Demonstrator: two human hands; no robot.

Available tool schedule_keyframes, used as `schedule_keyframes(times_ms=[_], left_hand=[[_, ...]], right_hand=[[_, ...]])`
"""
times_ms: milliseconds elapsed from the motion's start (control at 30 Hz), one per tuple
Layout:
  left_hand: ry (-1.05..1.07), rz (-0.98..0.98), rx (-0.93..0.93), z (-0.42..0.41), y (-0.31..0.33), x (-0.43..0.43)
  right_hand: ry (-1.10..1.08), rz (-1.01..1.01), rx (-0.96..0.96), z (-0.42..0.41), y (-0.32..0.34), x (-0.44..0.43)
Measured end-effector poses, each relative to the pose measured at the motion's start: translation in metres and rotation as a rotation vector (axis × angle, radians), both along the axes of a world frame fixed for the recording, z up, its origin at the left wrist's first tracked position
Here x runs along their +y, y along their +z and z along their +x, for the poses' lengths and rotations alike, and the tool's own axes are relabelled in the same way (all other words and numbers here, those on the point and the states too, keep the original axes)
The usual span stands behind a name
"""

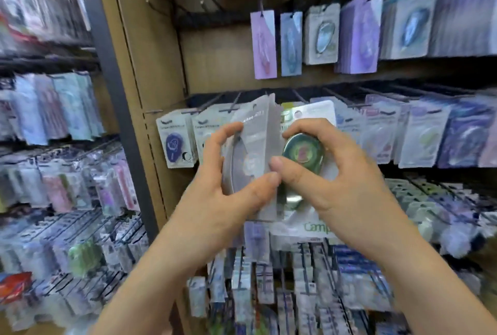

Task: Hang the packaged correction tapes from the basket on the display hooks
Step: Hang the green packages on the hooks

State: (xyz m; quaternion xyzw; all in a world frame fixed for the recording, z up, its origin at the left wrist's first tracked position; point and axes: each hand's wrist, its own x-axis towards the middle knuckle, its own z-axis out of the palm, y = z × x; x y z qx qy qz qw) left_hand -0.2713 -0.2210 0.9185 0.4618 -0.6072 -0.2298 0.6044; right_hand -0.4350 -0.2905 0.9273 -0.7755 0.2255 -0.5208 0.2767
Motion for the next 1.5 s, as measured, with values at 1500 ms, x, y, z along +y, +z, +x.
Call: schedule_keyframes(times_ms=[1500], left_hand=[[0.226, -0.161, -0.281, 0.175, 0.174, -0.141]], right_hand=[[0.044, 0.052, -0.056, 0.15, 0.15, -0.158]])
